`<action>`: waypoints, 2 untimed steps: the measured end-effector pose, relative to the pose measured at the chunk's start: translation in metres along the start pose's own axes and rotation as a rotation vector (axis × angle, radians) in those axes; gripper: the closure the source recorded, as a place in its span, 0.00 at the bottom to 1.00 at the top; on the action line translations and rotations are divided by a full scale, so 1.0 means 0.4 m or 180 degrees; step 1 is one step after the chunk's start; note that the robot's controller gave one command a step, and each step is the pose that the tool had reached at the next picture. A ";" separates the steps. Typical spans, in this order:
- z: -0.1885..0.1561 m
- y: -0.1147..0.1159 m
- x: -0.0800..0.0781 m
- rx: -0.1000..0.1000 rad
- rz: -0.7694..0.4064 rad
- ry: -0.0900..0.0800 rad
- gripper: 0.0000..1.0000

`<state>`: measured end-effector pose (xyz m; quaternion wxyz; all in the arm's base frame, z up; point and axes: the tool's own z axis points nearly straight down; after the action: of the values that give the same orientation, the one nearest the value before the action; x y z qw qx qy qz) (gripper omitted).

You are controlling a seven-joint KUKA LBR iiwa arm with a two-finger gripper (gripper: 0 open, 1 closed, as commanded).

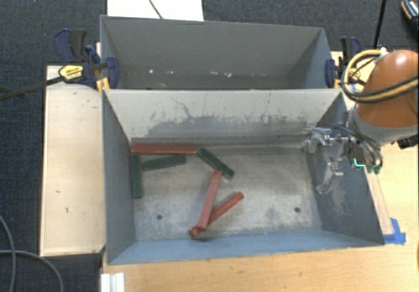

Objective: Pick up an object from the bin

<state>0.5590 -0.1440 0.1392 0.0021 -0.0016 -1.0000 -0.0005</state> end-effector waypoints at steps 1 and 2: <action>0.180 -0.002 0.191 0.0000 0.0009 -0.0006 0.00; 0.007 -0.008 0.141 0.0016 -0.1565 -0.0037 0.00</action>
Offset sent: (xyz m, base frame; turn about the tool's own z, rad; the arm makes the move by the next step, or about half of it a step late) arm -0.0743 -0.0002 -0.0692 -0.0029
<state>0.5026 -0.1470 0.1365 -0.0038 0.2417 -0.9703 0.0016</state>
